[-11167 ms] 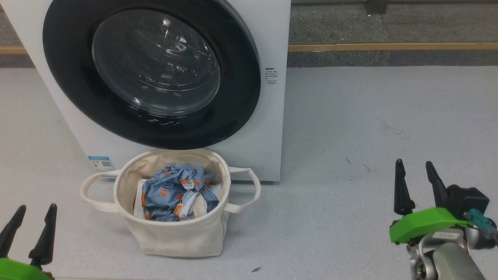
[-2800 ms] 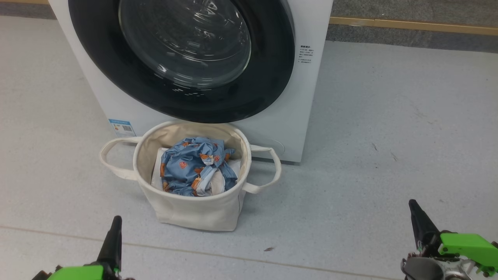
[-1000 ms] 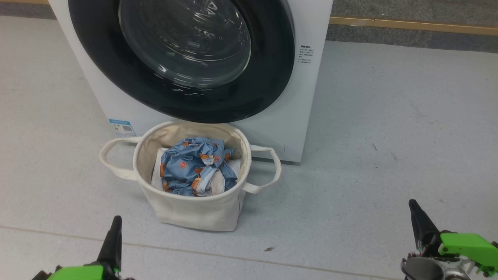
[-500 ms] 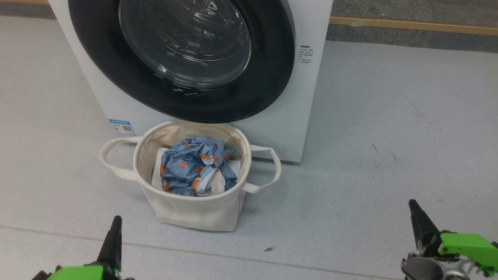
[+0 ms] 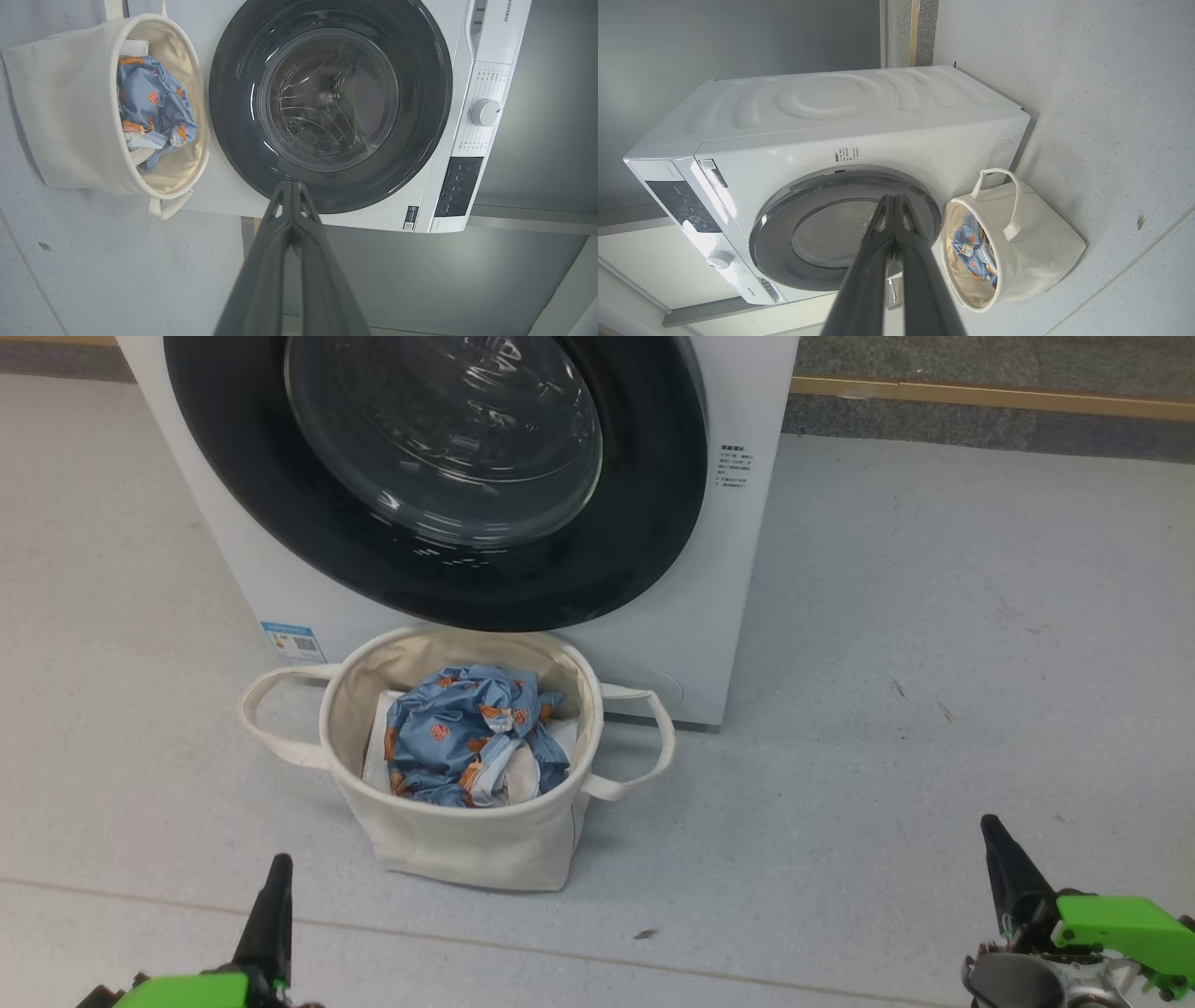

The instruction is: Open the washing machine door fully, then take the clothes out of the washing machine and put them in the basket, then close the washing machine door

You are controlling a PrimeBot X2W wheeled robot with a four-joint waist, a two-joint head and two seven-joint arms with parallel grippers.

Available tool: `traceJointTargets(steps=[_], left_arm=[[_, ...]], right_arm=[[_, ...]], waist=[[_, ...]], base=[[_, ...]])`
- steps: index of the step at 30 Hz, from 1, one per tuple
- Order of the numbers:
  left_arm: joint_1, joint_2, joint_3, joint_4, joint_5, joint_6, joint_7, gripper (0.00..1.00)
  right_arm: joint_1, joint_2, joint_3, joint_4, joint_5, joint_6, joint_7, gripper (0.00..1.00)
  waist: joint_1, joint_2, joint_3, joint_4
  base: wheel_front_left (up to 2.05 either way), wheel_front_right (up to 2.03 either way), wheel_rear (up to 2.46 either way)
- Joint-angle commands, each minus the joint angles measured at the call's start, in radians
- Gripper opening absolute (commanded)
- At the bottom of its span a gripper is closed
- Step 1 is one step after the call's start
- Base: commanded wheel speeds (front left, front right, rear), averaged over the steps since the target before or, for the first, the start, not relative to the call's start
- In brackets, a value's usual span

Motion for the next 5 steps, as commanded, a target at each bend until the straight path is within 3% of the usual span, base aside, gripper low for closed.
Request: traceJointTargets(steps=[1, 5], left_arm=[[-0.046, 0.005, 0.034, -0.037, -0.004, 0.002, 0.008, 0.0], [-0.046, 0.005, 0.034, -0.037, -0.004, 0.002, 0.008, 0.0]], right_arm=[[-0.015, -0.006, 0.019, -0.04, 0.005, 0.0, 0.008, 0.0], [-0.015, -0.006, 0.019, -0.04, 0.005, 0.0, 0.008, 0.0]], waist=[[0.0, 0.0, 0.0, 0.0], [0.0, 0.0, 0.0, 0.0]], base=[[0.0, 0.0, 0.0], [0.0, 0.0, 0.0]])
